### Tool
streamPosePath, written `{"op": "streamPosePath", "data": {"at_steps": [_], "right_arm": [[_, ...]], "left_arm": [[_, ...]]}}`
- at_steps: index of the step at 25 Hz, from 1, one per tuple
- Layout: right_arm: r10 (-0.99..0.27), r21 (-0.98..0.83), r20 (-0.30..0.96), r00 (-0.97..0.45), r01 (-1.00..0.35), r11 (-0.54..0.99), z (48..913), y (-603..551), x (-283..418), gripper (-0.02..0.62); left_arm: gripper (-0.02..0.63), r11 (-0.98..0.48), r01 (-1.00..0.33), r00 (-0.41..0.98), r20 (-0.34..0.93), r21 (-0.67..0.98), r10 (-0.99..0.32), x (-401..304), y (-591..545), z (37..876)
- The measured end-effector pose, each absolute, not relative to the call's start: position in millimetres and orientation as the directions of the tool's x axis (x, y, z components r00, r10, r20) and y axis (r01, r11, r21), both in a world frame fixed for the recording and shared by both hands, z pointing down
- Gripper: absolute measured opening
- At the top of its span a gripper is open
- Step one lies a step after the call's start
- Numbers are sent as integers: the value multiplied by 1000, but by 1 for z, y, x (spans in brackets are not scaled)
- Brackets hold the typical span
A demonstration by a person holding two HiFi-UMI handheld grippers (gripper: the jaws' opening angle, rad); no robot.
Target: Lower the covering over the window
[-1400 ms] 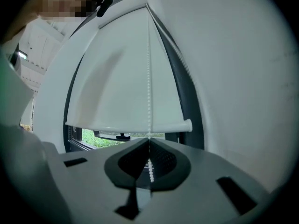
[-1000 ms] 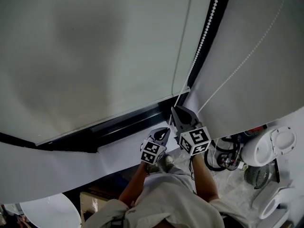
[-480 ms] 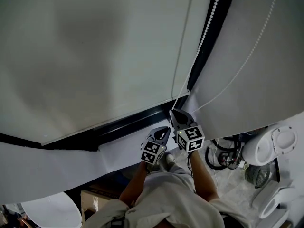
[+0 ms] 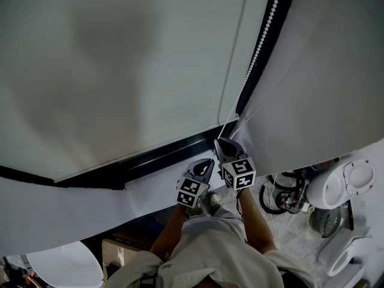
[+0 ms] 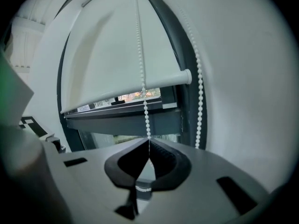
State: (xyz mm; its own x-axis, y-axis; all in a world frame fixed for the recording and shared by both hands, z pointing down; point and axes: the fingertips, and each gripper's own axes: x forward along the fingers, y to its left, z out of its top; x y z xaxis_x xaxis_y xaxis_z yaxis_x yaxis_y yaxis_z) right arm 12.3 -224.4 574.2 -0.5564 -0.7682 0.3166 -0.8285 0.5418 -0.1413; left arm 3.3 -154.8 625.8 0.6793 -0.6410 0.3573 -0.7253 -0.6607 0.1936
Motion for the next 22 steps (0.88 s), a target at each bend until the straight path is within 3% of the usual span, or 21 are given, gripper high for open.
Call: {"op": "streamPosePath", "data": {"at_steps": [10, 18, 22], "right_arm": [[-796, 4, 303, -524, -834, 551, 566, -215, 12, 12], [-790, 40, 299, -535, -821, 570, 552, -203, 16, 117], [-801, 50, 272, -533, -823, 565, 535, -192, 19, 112]], "left_arm": [[14, -644, -747, 659, 312, 165, -684, -2, -152, 610], [20, -627, -766, 637, 286, 138, -715, -7, -157, 593], [69, -625, -771, 633, 262, 125, -728, -13, -155, 578]]}}
